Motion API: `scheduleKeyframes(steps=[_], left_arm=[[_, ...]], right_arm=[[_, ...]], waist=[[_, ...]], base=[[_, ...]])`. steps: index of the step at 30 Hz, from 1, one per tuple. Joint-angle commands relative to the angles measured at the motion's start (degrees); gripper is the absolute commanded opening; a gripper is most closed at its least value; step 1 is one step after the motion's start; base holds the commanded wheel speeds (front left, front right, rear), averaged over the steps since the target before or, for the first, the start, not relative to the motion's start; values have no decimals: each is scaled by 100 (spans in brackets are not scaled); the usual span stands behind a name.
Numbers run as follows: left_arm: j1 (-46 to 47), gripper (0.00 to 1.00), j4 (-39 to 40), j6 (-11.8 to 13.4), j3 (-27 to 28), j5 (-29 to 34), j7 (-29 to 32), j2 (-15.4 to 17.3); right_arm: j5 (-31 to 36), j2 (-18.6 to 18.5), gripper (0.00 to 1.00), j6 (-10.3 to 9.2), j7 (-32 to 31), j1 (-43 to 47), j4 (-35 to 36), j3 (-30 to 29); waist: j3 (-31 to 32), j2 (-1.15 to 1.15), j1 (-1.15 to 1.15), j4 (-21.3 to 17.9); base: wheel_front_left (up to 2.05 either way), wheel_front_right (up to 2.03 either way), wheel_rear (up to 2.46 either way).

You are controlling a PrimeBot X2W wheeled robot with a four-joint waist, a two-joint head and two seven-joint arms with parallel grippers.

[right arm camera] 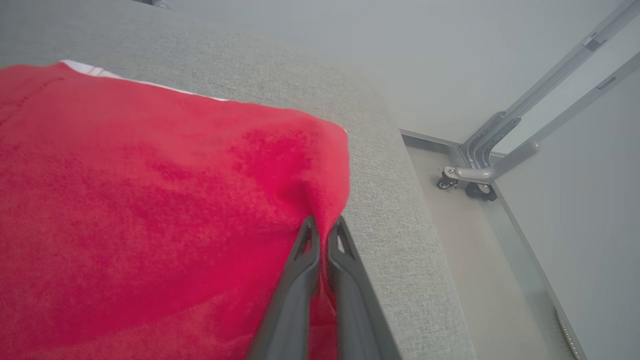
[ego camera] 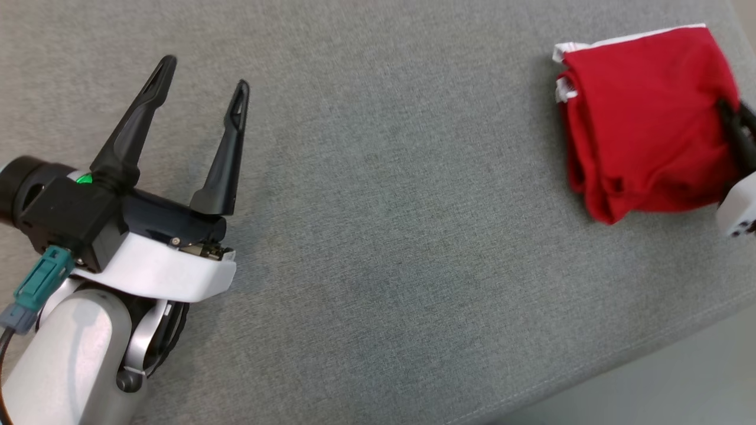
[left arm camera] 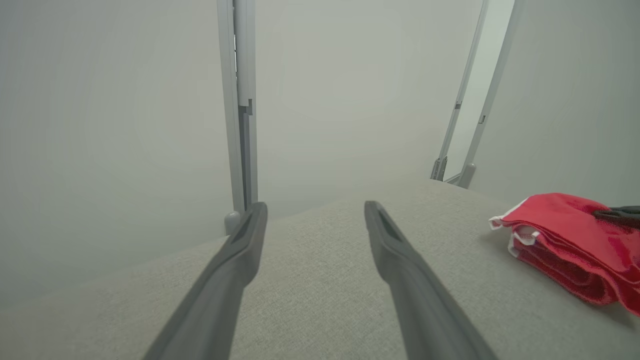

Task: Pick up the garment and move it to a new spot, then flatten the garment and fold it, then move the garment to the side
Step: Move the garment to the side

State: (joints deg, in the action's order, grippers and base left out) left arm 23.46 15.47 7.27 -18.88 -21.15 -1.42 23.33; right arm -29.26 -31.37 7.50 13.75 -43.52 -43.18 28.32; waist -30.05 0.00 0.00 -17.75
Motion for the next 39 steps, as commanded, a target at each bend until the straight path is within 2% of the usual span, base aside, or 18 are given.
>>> scheduleKeyframes(steps=[1,10,11,12,13,20,24,27,31,39], left_arm=[[173,100,61,-60,-37,73,69,68],[584,100,247,-168,-226,214,346,146],[604,100,255,-173,-235,223,348,144],[620,100,260,-167,-235,228,342,142],[625,100,264,-155,-229,228,333,143],[599,100,205,-132,-215,196,236,137],[490,100,69,-85,-212,131,109,63],[362,100,-71,-43,-185,67,-27,3],[3,100,-337,51,-129,-100,-289,-113],[-607,100,-695,196,-93,-339,-618,-304]], right_arm=[[-58,-116,0,-2,86,-247,-139,-43],[232,-302,0,-2,160,-1065,-922,-780],[295,-278,31,-2,161,-1079,-936,-872],[341,-264,50,-2,162,-1091,-963,-978],[400,-254,100,-2,161,-1094,-1007,-1108],[677,-86,100,-2,163,-905,-1178,-1693],[776,28,100,-2,155,-616,-950,-2112],[819,51,100,-2,151,-285,-617,-2452],[995,315,100,-2,151,470,158,-3113],[1405,955,100,-2,152,1638,1582,-3618]], waist=[[-272,0,0,-154],[-772,0,0,42],[-808,0,0,75],[-834,0,0,103],[-857,0,0,122],[-840,0,0,211],[-626,0,0,239],[-373,0,0,268],[198,0,0,332],[1047,0,0,693]], base=[[0,0,0],[0,0,0],[0,0,0],[0,0,0],[0,0,0],[0,0,0],[0,0,0],[0,0,0],[0,0,0],[0,0,0]])
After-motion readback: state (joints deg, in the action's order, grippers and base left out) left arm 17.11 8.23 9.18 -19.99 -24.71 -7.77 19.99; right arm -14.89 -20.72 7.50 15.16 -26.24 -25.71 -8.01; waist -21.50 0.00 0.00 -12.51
